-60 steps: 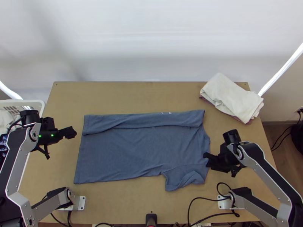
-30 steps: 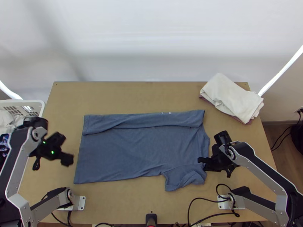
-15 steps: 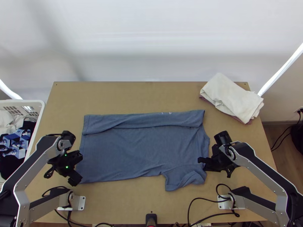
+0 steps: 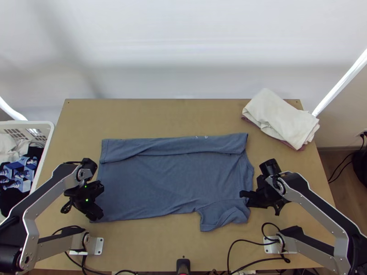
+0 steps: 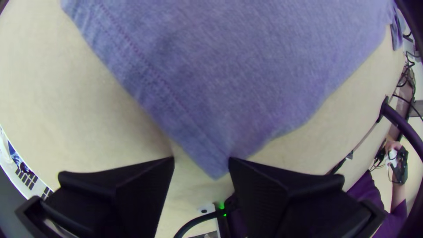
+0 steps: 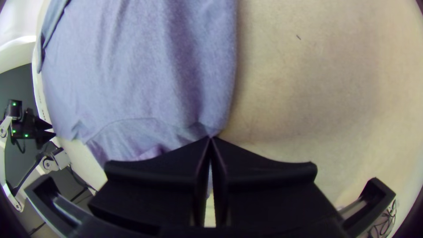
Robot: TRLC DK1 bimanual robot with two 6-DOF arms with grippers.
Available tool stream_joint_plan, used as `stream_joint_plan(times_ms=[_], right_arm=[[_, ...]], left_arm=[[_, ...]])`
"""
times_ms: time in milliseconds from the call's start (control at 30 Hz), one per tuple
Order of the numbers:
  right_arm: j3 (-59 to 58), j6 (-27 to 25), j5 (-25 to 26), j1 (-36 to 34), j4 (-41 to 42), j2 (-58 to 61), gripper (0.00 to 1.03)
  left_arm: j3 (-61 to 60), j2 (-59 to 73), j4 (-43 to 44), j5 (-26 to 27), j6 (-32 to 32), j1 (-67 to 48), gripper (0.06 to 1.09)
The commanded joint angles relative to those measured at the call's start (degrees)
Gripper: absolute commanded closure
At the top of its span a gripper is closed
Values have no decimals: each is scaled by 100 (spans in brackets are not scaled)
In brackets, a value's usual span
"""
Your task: Fold the t-shirt
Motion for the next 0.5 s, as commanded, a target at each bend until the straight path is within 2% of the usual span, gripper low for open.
stream_joint_plan(times_ms=[0, 267, 300, 400, 467], right_arm=[[-166, -28, 27, 12, -47, -66, 100], [-166, -28, 27, 12, -39, -66, 100], [-166, -28, 27, 12, -39, -66, 100], [-166, -37, 36, -6, -47, -102, 100], [-175, -54, 71, -32, -56, -181, 100]], left_arm=[[-174, 90, -2, 82, -92, -70, 60], [-332, 99, -46, 73, -30, -70, 60], [-376, 90, -81, 73, -12, -79, 65], [-376, 46, 33, 196, 5, -35, 99], [-332, 46, -28, 346, 23, 18, 103]])
